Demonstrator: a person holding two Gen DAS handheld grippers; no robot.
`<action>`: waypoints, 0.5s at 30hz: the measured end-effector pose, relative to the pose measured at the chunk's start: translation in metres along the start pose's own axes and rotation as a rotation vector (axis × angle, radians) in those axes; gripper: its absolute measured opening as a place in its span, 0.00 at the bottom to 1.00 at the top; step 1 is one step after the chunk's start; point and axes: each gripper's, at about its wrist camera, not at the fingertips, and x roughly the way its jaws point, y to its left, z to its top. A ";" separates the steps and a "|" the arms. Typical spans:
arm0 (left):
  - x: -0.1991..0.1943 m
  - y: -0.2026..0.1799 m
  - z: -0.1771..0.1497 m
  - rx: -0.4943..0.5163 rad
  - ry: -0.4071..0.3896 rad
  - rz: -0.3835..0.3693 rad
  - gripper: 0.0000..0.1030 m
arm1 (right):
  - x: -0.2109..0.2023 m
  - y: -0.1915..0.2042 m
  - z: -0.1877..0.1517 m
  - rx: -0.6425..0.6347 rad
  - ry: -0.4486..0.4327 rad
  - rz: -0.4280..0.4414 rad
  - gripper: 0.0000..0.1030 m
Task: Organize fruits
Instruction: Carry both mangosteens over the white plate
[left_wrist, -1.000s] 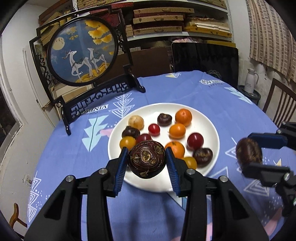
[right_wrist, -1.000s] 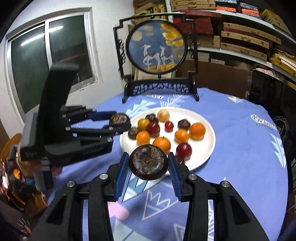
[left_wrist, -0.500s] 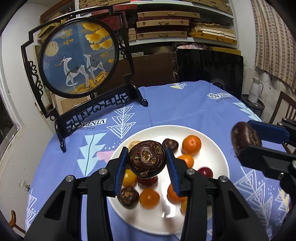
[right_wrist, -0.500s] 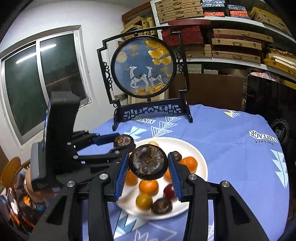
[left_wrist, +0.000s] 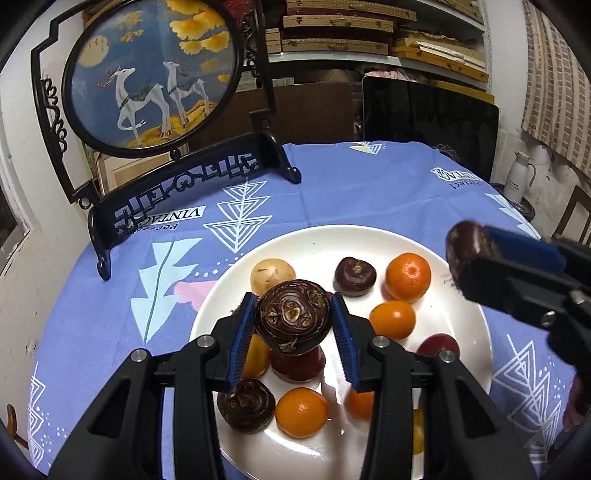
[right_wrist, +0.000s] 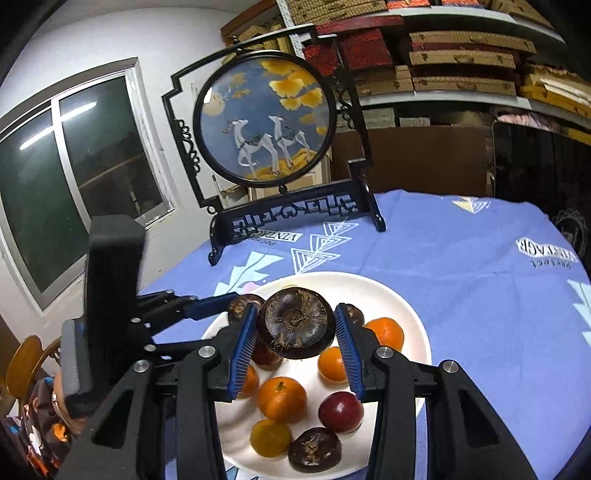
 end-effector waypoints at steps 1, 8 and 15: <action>0.000 0.001 0.000 -0.002 -0.004 0.003 0.39 | 0.002 -0.002 -0.001 0.003 0.004 -0.002 0.42; 0.000 -0.002 -0.001 0.012 -0.015 0.020 0.39 | 0.003 -0.005 -0.002 0.012 -0.010 -0.025 0.42; 0.002 -0.004 -0.003 0.023 -0.015 0.030 0.39 | 0.005 -0.005 -0.004 0.013 -0.001 -0.022 0.42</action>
